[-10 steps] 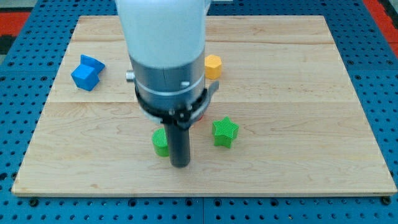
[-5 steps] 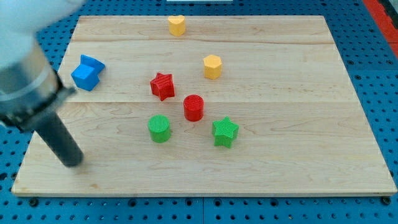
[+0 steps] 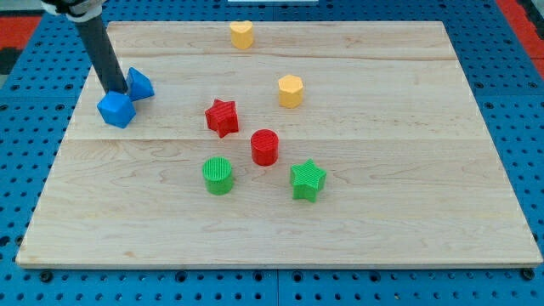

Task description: Push the green circle to the bottom of the red star

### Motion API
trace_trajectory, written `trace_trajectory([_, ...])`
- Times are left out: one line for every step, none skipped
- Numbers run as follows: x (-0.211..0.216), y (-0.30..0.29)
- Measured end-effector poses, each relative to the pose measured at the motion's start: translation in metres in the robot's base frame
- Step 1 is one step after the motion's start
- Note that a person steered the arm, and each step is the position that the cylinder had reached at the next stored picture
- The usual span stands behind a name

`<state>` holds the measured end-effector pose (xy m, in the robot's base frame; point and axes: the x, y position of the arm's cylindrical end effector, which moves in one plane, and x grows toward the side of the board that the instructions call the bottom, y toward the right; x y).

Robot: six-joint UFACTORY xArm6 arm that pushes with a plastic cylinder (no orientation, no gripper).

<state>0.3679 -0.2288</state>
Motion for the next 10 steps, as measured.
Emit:
trace_trajectory([0.035,0.004])
trace_trajectory([0.057,0.018])
trace_trajectory([0.088,0.033])
trace_trajectory([0.098,0.034])
trace_trajectory([0.080,0.028])
trace_trajectory([0.034,0.048])
trace_trajectory([0.034,0.031])
trace_trajectory([0.023,-0.022])
trace_trajectory([-0.012,-0.064])
trace_trajectory([-0.039,-0.075])
